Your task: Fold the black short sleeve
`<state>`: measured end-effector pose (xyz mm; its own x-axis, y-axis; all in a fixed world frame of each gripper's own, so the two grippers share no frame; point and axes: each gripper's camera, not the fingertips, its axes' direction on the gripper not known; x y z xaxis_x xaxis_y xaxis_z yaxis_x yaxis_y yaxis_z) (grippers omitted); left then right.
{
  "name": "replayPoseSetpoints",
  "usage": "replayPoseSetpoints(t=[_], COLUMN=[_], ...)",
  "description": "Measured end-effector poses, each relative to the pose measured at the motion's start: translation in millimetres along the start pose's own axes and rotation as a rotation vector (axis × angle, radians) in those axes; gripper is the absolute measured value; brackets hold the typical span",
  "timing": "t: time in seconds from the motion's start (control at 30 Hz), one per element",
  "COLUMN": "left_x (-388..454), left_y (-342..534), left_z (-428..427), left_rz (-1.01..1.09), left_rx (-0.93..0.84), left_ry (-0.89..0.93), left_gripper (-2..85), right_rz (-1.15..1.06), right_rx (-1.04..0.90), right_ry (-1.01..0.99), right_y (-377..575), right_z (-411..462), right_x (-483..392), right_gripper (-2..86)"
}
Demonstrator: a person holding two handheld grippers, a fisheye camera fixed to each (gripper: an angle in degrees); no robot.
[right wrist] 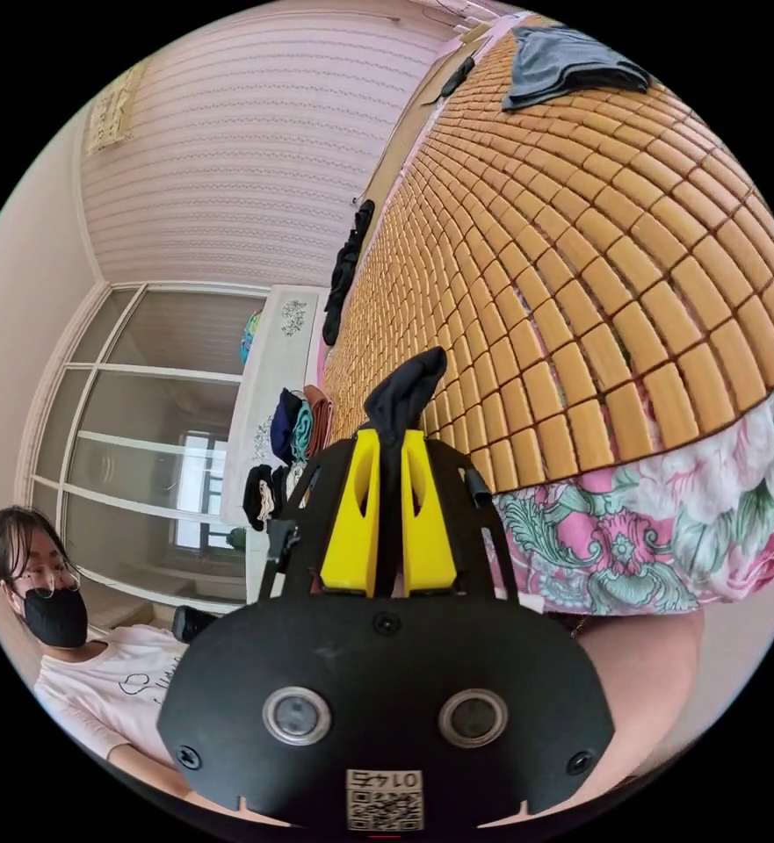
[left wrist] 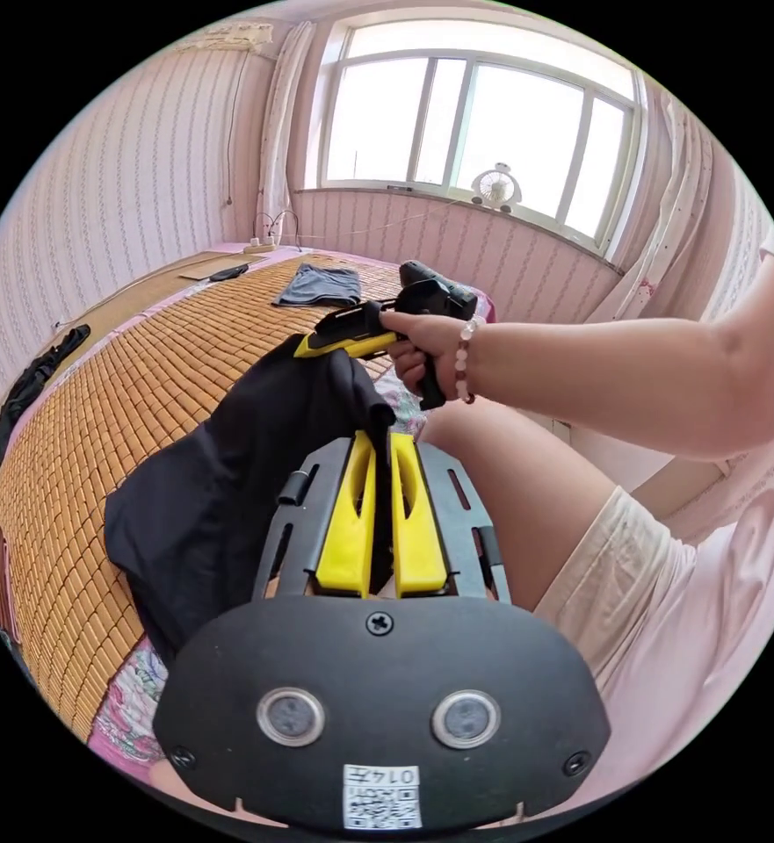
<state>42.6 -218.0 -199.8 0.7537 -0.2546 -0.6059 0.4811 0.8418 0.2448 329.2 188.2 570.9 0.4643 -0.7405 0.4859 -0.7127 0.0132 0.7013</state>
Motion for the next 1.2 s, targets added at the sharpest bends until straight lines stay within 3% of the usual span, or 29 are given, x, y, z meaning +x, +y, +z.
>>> replayPoseSetpoints(t=[0.23,0.43,0.57,0.67,0.93,1.2], left_x=[-12,-63,-113,-145,-180,-200], left_y=[-7,44,92,121,148,144], left_z=[-2,-53,-63,-60,-79,-81], left_rz=[-0.107,-0.324,-0.519,-0.647,-0.738,-0.704], left_rx=[0.081,0.147,-0.005,-0.12,-0.176,-0.077], left_ry=[0.069,-0.039,-0.197,-0.209,-0.271,-0.203], left_gripper=[-0.2,0.0,1.7,3.1,3.2,13.9], right_rz=[-0.189,-0.393,-0.445,-0.461,-0.732,-0.822], right_rx=[-0.07,-0.244,-0.409,-0.482,-0.465,-0.694], right_ry=[0.281,0.294,0.326,0.338,0.62,0.703], right_y=[-14,-26,-35,-43,-62,-90], right_z=[-31,75,182,219,230,314], right_x=[-70,-160,-190,-199,-250,-253], right_gripper=[3.4,5.9,11.5,12.5,12.3,14.5])
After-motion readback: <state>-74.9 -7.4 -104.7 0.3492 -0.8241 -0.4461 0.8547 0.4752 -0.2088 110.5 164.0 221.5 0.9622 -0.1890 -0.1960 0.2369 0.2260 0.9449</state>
